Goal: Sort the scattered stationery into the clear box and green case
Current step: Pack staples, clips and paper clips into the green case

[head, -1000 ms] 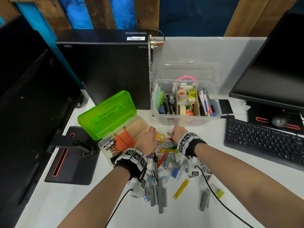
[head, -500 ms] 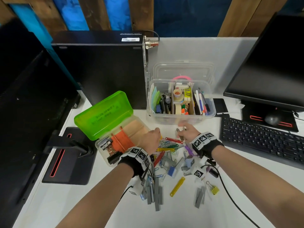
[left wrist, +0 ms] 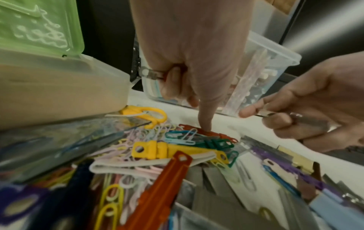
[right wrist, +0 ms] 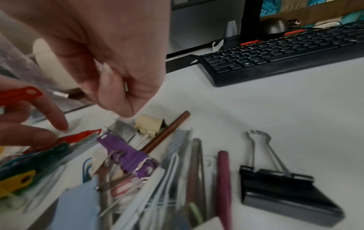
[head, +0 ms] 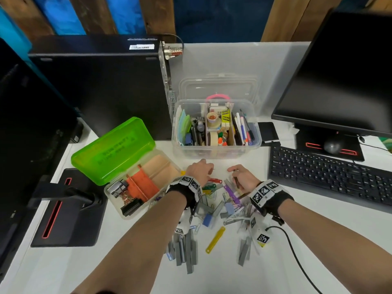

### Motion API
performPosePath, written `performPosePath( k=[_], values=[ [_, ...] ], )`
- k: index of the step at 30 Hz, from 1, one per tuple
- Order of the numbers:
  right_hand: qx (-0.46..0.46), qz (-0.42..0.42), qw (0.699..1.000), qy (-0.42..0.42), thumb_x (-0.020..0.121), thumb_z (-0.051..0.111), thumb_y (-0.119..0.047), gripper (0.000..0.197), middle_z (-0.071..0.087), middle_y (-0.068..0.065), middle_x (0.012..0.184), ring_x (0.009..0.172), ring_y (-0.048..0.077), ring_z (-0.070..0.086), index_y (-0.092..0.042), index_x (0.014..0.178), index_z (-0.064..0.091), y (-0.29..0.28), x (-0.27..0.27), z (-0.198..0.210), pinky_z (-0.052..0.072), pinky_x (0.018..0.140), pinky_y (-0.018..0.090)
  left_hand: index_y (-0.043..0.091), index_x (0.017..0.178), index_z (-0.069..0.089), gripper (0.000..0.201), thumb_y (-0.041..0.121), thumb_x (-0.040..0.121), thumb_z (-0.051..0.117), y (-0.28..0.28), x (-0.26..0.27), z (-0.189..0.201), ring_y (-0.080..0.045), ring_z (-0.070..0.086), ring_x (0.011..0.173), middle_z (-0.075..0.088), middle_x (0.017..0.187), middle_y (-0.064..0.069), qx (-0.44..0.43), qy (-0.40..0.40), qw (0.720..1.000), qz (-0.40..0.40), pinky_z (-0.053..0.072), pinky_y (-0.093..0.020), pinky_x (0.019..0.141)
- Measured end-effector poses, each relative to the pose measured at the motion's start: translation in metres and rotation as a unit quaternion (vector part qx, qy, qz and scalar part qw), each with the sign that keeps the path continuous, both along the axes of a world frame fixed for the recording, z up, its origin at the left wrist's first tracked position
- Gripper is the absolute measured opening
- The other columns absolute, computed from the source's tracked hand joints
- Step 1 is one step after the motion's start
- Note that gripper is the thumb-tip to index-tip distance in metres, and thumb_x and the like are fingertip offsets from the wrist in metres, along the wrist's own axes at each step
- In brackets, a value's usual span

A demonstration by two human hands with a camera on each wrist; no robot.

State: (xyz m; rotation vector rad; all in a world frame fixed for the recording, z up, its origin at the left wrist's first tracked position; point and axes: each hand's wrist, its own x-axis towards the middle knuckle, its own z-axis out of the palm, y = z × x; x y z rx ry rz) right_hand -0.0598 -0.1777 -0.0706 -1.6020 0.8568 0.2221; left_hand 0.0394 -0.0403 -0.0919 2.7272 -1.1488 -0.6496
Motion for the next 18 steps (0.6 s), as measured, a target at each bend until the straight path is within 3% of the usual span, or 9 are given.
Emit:
performPosePath(
  k=[5, 10, 12, 13, 15, 18],
  values=[
    [-0.055, 0.027, 0.998, -0.005, 0.101, 0.032, -0.008, 0.018, 0.035, 0.002, 0.064, 0.044, 0.005, 0.036, -0.011, 0.107, 0.048, -0.011, -0.003, -0.002, 0.028, 0.034, 0.011, 0.013, 0.104, 0.057, 0.014, 0.019, 0.091, 0.057, 0.0, 0.001, -0.004, -0.03, 0.056, 0.101, 0.052, 0.113, -0.009, 0.019, 0.017, 0.999, -0.024, 0.045, -0.038, 0.084],
    [-0.094, 0.088, 0.991, 0.032, 0.102, 0.032, -0.021, 0.014, 0.039, 0.002, 0.071, 0.055, 0.012, 0.035, -0.017, 0.105, 0.044, -0.016, -0.005, -0.005, 0.028, 0.033, 0.01, 0.011, 0.107, 0.053, 0.016, 0.02, 0.094, 0.054, 0.002, 0.001, -0.005, -0.031, 0.056, 0.101, 0.052, 0.114, -0.01, 0.016, 0.013, 0.999, -0.05, 0.045, -0.039, 0.083],
    [-0.112, 0.127, 0.985, 0.037, 0.102, 0.032, -0.022, 0.012, 0.039, 0.001, 0.072, 0.057, 0.013, 0.037, -0.015, 0.098, 0.04, -0.013, -0.01, -0.006, 0.035, 0.039, 0.011, 0.01, 0.108, 0.051, 0.016, 0.02, 0.095, 0.051, 0.004, -0.001, -0.003, -0.031, 0.057, 0.101, 0.057, 0.114, -0.009, -0.003, 0.007, 0.999, -0.042, 0.044, -0.038, 0.081],
    [-0.124, 0.149, 0.98, 0.036, 0.102, 0.032, -0.021, 0.013, 0.041, 0.0, 0.073, 0.059, 0.013, 0.039, -0.016, 0.092, 0.039, -0.01, -0.013, -0.007, 0.041, 0.049, 0.015, 0.01, 0.108, 0.05, 0.015, 0.019, 0.095, 0.049, 0.006, -0.002, -0.002, -0.03, 0.057, 0.099, 0.059, 0.113, -0.009, -0.014, 0.003, 0.999, -0.031, 0.044, -0.038, 0.08],
    [-0.163, 0.206, 0.963, 0.057, 0.102, 0.032, -0.024, 0.017, 0.048, 0.002, 0.076, 0.067, 0.017, 0.046, -0.02, 0.086, 0.038, -0.005, -0.02, -0.013, 0.047, 0.069, 0.032, 0.011, 0.111, 0.047, 0.016, 0.015, 0.095, 0.049, 0.011, -0.005, 0.003, -0.032, 0.059, 0.096, 0.061, 0.111, -0.01, -0.039, -0.003, 0.999, -0.003, 0.047, -0.04, 0.078],
    [-0.273, 0.291, 0.91, 0.113, 0.101, 0.034, -0.034, 0.019, 0.056, 0.005, 0.084, 0.073, 0.023, 0.051, -0.017, 0.095, 0.041, 0.007, -0.032, -0.01, 0.04, 0.068, 0.031, 0.013, 0.115, 0.044, 0.024, 0.008, 0.092, 0.05, 0.019, -0.012, 0.006, -0.031, 0.06, 0.093, 0.061, 0.108, -0.011, -0.081, 0.013, 0.996, 0.047, 0.049, -0.041, 0.077]
  ],
)
